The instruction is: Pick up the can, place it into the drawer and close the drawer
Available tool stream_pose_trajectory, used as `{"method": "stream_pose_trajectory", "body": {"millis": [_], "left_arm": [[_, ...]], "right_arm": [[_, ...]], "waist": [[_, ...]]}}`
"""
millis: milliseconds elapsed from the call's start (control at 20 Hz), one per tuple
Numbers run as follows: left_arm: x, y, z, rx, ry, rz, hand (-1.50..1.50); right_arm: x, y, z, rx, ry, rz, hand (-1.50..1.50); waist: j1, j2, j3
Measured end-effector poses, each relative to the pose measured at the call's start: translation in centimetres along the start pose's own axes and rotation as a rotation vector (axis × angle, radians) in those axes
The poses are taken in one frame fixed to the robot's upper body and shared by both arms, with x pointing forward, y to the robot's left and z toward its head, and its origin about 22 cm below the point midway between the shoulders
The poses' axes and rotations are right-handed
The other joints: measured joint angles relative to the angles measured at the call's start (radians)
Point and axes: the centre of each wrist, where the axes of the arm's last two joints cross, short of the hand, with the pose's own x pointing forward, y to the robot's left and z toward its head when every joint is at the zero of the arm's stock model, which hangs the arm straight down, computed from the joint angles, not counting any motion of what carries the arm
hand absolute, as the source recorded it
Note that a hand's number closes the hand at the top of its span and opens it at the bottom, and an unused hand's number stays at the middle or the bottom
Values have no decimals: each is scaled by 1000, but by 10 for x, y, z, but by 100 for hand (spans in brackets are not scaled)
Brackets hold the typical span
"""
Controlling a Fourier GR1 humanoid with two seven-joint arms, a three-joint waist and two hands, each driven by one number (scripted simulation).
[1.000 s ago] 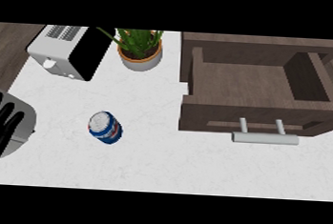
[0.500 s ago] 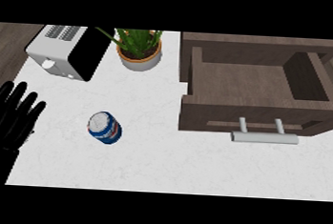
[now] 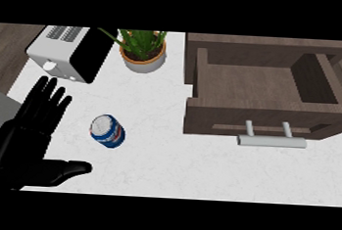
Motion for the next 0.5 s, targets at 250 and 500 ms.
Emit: {"method": "stream_pose_trajectory", "body": {"millis": [250,500], "left_arm": [[-26,-6,-13,19,14,-19,-150],[-46,-3,-25,33,31,-41,-150]], "right_arm": [[-2,-5,7,3,1,4,-150],[4,-5,5,-6,0,-2,-150]], "waist": [[0,0,0],[1,0,0]]}}
